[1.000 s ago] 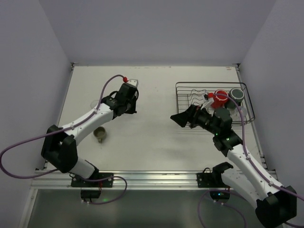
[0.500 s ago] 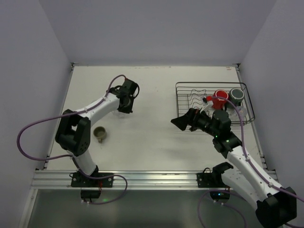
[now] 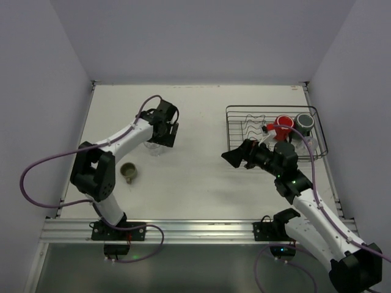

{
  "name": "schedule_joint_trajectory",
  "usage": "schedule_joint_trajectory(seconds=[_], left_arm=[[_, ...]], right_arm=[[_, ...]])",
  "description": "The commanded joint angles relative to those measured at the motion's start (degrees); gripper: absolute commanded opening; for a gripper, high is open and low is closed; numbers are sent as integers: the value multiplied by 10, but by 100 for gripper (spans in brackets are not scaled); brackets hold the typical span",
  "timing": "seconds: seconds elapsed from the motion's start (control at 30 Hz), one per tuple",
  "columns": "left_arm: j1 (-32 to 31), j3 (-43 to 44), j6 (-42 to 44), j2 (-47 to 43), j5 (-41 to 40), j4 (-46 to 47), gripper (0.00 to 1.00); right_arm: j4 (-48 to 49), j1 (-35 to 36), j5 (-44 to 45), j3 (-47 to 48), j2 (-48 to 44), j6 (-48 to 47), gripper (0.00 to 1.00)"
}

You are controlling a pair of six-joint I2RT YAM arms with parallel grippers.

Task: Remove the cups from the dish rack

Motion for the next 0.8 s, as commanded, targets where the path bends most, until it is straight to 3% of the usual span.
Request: schedule_joint_trajectory(seconds=[0.0, 0.17, 0.37, 0.43, 0.63, 0.77], left_arm=[[3, 31, 9, -90, 19, 18, 79], [2, 5, 8, -204, 107, 94, 86], [-6, -107, -5, -455, 299, 217, 89], [-6, -150, -15, -512, 344, 253, 92], [-6, -267, -13, -667, 417, 283, 97], [-27, -322, -10, -720, 413, 295, 98]], right_arm=[[-38, 0, 47, 36, -12, -25, 99], [-85, -14, 150, 59, -19, -33, 99], [-107, -153, 224, 66, 15, -41, 92], [-109, -183, 286, 80, 26, -49, 92], [-127, -220, 476, 139, 92, -103, 93], [-136, -277, 515, 163, 114, -119, 94]])
